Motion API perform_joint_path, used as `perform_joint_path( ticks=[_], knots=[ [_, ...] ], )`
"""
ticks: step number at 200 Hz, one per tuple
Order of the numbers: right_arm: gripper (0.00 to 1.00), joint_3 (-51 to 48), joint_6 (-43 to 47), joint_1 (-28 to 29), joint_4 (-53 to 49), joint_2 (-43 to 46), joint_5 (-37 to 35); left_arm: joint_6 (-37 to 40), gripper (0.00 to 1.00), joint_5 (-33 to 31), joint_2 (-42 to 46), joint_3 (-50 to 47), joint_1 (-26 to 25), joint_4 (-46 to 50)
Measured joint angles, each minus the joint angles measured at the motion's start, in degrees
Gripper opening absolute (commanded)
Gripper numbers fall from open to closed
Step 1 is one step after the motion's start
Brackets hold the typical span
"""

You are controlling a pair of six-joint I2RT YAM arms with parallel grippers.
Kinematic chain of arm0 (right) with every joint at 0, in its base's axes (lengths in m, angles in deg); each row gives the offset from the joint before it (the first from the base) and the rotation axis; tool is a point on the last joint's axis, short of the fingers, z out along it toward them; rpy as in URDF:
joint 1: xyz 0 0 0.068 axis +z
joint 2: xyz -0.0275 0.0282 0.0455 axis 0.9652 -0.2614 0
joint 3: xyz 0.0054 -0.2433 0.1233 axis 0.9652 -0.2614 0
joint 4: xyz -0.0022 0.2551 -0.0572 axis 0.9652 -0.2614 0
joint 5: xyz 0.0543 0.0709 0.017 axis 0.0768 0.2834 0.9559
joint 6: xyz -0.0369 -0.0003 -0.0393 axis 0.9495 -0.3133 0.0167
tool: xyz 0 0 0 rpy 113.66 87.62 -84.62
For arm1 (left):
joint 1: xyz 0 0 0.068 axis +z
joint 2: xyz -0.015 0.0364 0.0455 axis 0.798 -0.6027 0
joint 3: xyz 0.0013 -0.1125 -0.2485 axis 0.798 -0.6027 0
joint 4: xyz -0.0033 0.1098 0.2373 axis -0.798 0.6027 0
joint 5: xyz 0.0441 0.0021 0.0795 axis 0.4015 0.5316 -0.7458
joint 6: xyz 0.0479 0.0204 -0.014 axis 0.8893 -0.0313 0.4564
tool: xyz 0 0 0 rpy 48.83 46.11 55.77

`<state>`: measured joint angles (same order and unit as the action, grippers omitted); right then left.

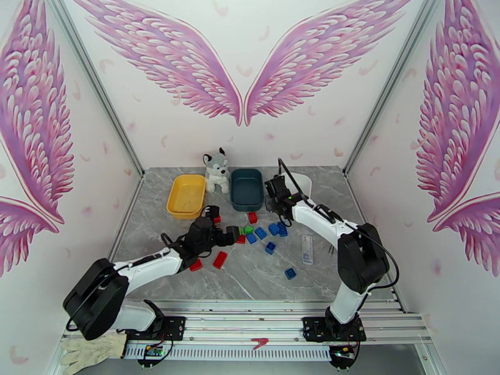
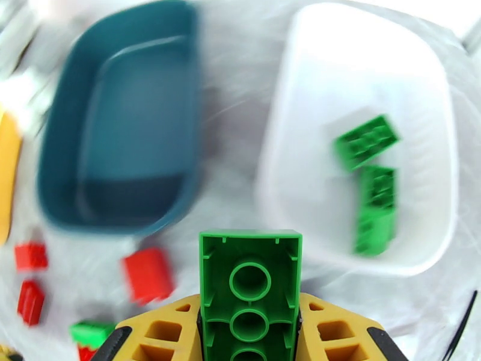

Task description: Sort the legos into containers by color

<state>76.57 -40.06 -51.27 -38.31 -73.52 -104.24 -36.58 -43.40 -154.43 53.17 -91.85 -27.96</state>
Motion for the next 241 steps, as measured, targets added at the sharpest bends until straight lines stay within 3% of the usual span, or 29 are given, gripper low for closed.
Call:
perform_joint_path(
  ticks=[27, 61, 88, 136, 196, 241],
  knots=[
    [0.30, 2.99, -0.07, -4.55, -0.13, -2.38, 0.90, 4.79, 0.95, -1.70, -4.92, 4.85, -3.82, 2.43],
    [0.56, 5.92, -0.22, -8.48, -0.31, -6.49, 2.80, 9.86, 0.96, -6.01, -5.62, 7.45, -8.81, 5.62],
    [0.66, 6.16, 0.02, -9.11, -0.85, -7.17, 3.32, 11.89, 0.97, -9.77, -3.45, 7.50, -9.49, 8.07],
    [0.67, 1.11, -0.37, -7.19, 0.70, -0.96, 7.39, 12.66, 0.93, -15.21, 0.59, 7.48, -8.59, 9.55],
    [0.59, -8.74, -2.45, 5.16, 5.05, 7.72, 14.49, 10.75, 0.89, -14.40, -2.84, 7.50, -4.52, 12.41],
    [0.57, -21.84, -3.21, 7.02, 5.95, 13.55, 16.26, 8.87, 0.86, -11.74, -4.13, 7.54, -0.22, 12.76]
  ],
)
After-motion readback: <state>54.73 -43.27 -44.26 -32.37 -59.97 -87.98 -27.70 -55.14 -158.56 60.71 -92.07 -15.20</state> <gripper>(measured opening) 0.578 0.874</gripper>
